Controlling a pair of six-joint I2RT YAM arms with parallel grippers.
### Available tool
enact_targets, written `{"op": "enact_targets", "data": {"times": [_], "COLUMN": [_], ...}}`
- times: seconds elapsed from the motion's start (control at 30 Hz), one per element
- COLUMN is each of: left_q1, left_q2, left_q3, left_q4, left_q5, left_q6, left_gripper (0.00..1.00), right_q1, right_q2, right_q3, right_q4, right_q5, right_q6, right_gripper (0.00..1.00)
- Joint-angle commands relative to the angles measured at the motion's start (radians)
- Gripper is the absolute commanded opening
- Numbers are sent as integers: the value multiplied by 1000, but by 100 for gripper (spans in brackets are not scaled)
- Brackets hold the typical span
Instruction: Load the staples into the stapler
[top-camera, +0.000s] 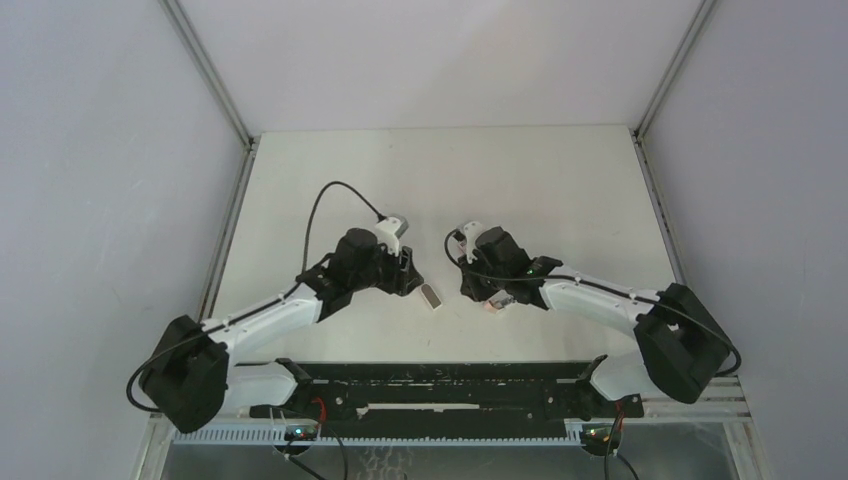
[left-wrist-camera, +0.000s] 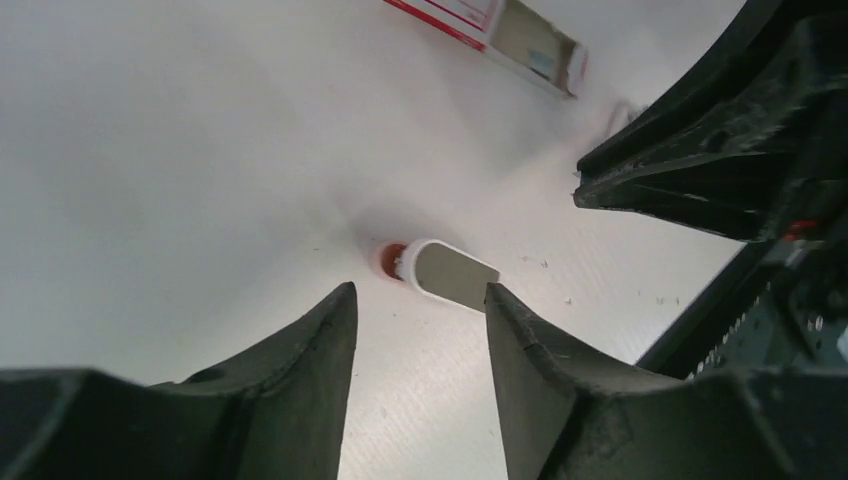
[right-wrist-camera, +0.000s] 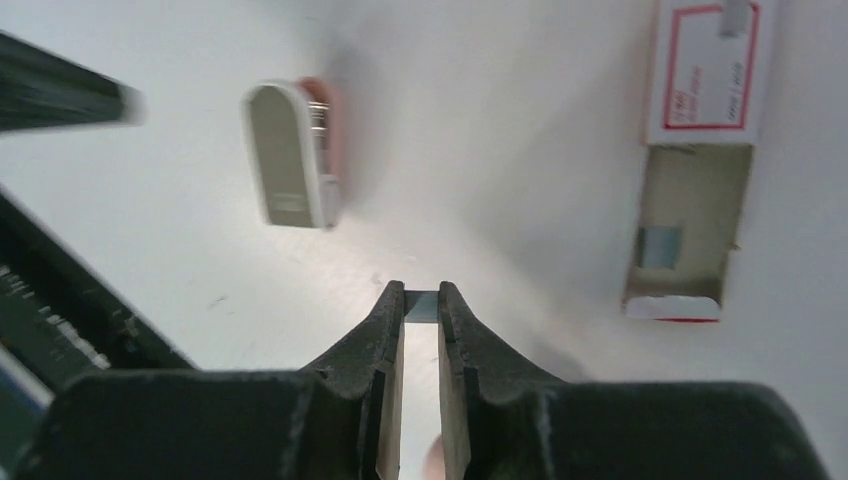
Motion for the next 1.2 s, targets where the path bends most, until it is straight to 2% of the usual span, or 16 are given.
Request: {"op": "enact_targets", "data": {"times": [0.0,0.13,0.37,0.63,0.83,1.0,1.17], "left_q1": [59,102,121,125,126,130,144], "left_q2": [-138,-241,-321,-355,-401,-443,-468], "left_q3": [-110,-167,-210,-226,-231,-250,-292], "left_q4": [179,179,133,123,106,89,92], "left_q5": [-123,-161,-190,-200,-218,-257,-282], "left_q6": [-200,-225,-235,-245,-255,-311,-379], "left_gripper": [56,62,64,67,68,69,69], "right_q1": [-26,-25,-1,2,1,18,76], "right_q2": [86,170,259,291,250,192,220], "right_q3": [34,79,141,167,197,251,313], "right_q4": [-11,-25,-65,-102,-131,-152,-141], "right_q5": [65,91,136,140,149,118,114], "right_q6": [28,20,9,5,4,5,10], "right_gripper": [13,13,14,29,42,45,45]}}
